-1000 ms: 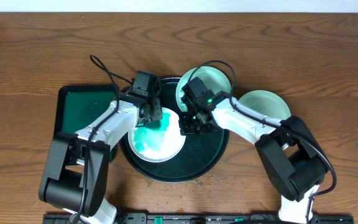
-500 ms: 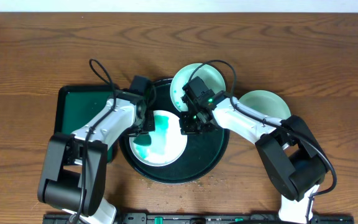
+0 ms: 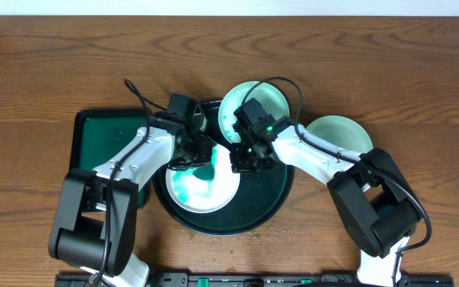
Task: Clean dirty plates on tray and stack at the side
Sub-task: 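Scrub the bottom plate with the sponge in the left gripper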
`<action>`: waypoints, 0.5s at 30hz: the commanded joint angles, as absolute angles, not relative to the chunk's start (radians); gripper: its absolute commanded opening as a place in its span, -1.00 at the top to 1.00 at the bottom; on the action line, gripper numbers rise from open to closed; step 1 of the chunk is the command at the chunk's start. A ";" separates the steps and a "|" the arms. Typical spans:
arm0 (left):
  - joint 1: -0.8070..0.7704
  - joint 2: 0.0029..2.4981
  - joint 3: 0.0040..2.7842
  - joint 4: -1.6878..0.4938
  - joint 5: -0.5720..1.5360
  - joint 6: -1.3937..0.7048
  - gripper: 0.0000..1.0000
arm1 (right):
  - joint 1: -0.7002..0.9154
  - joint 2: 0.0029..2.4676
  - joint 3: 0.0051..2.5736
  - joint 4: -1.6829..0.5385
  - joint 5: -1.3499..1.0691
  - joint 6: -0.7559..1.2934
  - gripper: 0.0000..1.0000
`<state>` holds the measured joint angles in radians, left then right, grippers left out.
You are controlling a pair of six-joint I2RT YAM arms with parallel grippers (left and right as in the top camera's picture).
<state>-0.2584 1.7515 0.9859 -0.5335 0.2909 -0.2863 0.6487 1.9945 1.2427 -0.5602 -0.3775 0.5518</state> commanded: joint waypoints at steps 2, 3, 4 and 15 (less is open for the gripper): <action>-0.202 1.741 1.042 -0.595 0.007 -0.362 0.86 | 0.627 2.015 1.251 -0.568 -0.372 0.559 0.97; -0.190 1.734 1.062 -0.627 -0.022 -0.361 0.86 | 0.626 2.015 1.251 -0.569 -0.372 0.559 0.98; -0.176 1.727 1.087 -0.660 -0.039 -0.362 0.86 | 0.625 2.015 1.251 -0.569 -0.372 0.559 0.98; 0.017 1.593 1.382 -0.983 -0.027 -0.310 0.85 | 0.623 1.979 1.271 -0.582 -0.439 0.420 0.98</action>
